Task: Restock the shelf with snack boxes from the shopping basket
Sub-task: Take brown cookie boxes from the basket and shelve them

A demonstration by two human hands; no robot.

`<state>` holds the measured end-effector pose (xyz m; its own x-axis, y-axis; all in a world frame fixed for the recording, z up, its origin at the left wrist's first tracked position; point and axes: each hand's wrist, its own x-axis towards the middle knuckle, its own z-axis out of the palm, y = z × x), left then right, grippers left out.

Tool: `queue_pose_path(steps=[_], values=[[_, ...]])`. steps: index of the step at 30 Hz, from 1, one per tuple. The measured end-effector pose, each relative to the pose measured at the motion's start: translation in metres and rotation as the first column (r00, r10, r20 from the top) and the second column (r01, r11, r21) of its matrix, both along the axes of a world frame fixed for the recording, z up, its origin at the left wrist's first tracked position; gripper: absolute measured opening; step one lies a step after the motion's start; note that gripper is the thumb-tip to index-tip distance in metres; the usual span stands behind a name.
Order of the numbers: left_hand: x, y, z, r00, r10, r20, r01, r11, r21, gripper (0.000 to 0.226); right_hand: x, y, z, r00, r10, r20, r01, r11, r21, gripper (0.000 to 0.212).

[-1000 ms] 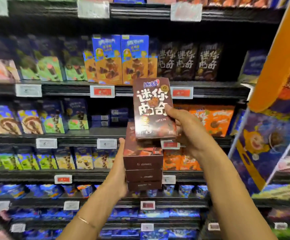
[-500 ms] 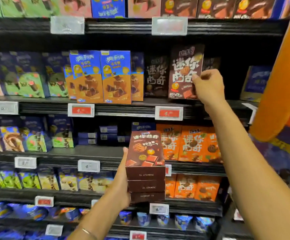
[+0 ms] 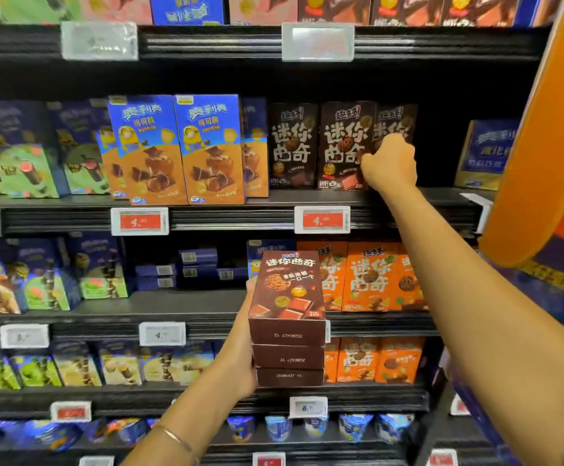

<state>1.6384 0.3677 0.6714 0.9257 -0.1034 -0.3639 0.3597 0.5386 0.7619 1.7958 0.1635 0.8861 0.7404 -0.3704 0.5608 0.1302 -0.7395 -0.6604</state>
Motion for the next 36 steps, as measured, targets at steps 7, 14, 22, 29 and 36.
queue_pose_path(steps=[7, 14, 22, 29, 36], values=[[0.0, 0.002, 0.006, 1.0, -0.005, -0.004, 0.005, 1.0, 0.025, 0.072, 0.009, 0.006, 0.0, 0.999, -0.032, -0.007, 0.032, 0.999, -0.039, 0.024], [0.002, 0.005, 0.007, 1.0, 0.003, 0.008, -0.003, 0.999, 0.043, 0.067, 0.003, 0.007, -0.005, 0.999, -0.025, -0.049, 0.02, 0.996, -0.091, 0.029], [0.003, 0.011, 0.009, 0.999, -0.002, 0.034, 0.002, 1.0, -0.01, 0.067, -0.079, 0.016, -0.039, 0.938, 0.197, 0.286, -0.235, 0.966, 0.107, 0.02], [0.0, 0.014, 0.01, 0.998, -0.025, 0.064, 0.029, 0.997, -0.069, 0.074, -0.138, 0.03, -0.088, 0.847, 0.521, 0.109, -0.517, 0.756, 0.402, 0.034], [-0.01, 0.011, 0.018, 0.993, -0.061, 0.101, 0.072, 0.992, -0.103, 0.074, -0.154, 0.033, -0.114, 0.633, 0.708, -0.313, -0.486, 0.679, 0.551, 0.052]])
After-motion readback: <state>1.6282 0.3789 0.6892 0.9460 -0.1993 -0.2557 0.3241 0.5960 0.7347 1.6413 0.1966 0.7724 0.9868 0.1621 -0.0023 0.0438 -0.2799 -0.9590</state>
